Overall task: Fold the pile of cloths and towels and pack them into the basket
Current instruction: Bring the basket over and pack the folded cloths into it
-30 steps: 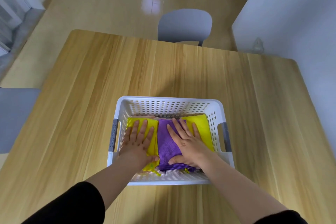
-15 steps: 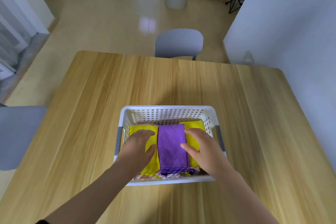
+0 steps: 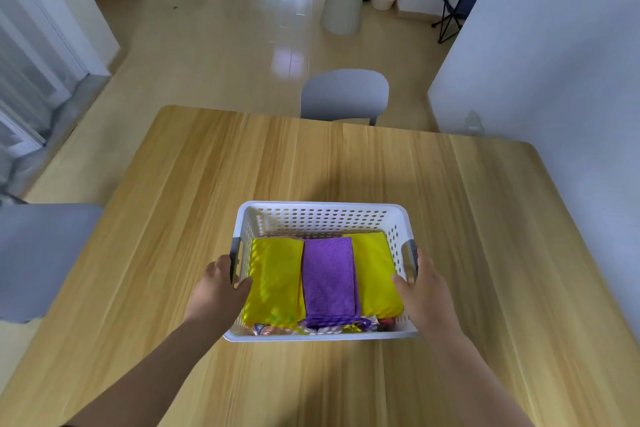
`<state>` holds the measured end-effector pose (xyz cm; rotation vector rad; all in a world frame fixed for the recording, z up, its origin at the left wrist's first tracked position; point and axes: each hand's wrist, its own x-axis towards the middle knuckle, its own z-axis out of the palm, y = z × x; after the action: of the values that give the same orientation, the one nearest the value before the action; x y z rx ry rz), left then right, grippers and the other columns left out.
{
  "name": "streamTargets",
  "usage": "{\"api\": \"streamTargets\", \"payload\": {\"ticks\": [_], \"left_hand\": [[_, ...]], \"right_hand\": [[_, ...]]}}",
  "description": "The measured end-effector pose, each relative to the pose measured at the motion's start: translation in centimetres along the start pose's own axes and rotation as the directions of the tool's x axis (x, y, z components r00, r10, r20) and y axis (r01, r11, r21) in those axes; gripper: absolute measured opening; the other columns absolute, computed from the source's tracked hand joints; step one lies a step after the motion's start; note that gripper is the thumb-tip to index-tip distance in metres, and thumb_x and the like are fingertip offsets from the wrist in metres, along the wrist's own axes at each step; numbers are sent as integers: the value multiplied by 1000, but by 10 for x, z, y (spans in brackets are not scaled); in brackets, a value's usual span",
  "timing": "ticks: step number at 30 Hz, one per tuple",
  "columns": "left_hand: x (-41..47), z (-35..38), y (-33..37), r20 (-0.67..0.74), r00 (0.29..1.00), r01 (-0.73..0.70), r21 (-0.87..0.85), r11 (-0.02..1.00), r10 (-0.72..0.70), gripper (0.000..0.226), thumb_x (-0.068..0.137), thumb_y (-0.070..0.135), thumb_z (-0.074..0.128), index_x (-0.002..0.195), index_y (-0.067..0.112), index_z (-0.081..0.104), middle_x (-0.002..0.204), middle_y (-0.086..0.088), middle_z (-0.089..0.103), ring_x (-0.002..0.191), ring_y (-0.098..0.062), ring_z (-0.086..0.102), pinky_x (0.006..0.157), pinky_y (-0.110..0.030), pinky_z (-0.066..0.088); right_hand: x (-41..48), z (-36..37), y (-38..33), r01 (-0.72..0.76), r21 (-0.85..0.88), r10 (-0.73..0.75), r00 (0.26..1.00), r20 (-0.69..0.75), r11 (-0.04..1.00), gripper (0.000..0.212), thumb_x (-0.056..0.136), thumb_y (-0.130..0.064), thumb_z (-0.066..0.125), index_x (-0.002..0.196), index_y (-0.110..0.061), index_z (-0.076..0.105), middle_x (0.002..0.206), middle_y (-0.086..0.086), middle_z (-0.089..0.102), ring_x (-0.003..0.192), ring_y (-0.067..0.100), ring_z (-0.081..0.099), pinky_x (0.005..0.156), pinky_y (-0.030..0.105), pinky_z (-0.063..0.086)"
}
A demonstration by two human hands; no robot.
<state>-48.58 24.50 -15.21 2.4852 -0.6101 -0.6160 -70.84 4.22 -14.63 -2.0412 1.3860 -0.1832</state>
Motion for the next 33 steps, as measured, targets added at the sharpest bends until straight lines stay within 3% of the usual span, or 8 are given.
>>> {"api": "streamTargets", "payload": {"ticks": [4, 5, 8, 16, 27, 33], "left_hand": [[0, 5, -1, -75, 997, 14, -72, 997, -20, 27, 91, 14, 54, 68, 14, 40, 65, -4, 44, 53, -16, 38, 46, -27, 27], [0, 5, 0, -79, 997, 19, -79, 997, -26, 27, 92, 14, 52, 68, 13, 40, 63, -4, 45, 52, -17, 39, 45, -28, 28], [0, 5, 3, -88, 995, 30, -105, 994, -39, 28, 95, 17, 48, 69, 11, 41, 59, -4, 46, 49, -18, 39, 44, -27, 28], [-6, -13, 6, -103, 993, -80, -203, 976, 60, 32, 97, 17, 44, 67, 12, 36, 54, -3, 40, 46, -18, 35, 44, -27, 26], [-7, -53, -32, 43, 978, -191, -219, 957, 205, 32, 97, 19, 45, 66, 12, 39, 55, -1, 40, 48, -18, 35, 48, -28, 28], [-23, -55, -22, 148, 940, -270, -230, 935, 307, 27, 98, 25, 43, 76, 8, 47, 61, -4, 45, 53, -17, 38, 52, -32, 32]], "right_hand": [[0, 4, 9, -69, 15, 69, 997, -42, 998, 8, 96, -21, 52, 101, -17, 48, 97, -1, 60, 74, 13, 61, 57, 25, 53], [2, 4, 10, -74, 7, 74, 996, -55, 997, 6, 97, -21, 51, 95, -15, 49, 92, 0, 60, 70, 12, 59, 53, 23, 49], [3, 1, 7, -87, 51, 89, 995, -43, 995, 11, 98, -21, 49, 92, -12, 52, 81, 0, 58, 62, 9, 53, 48, 17, 36], [-29, -7, -13, -132, 237, 165, 979, -124, 963, 25, 98, -19, 45, 73, -15, 44, 69, 4, 48, 59, 15, 41, 50, 24, 31], [-116, 23, -37, -218, 317, 310, 909, -279, 923, 28, 95, -15, 49, 69, -12, 40, 66, 3, 42, 56, 16, 36, 49, 29, 26], [-161, 23, -27, -271, 345, 388, 857, -340, 899, 24, 97, -14, 48, 73, -10, 47, 63, 3, 43, 57, 17, 38, 51, 31, 26]]}}
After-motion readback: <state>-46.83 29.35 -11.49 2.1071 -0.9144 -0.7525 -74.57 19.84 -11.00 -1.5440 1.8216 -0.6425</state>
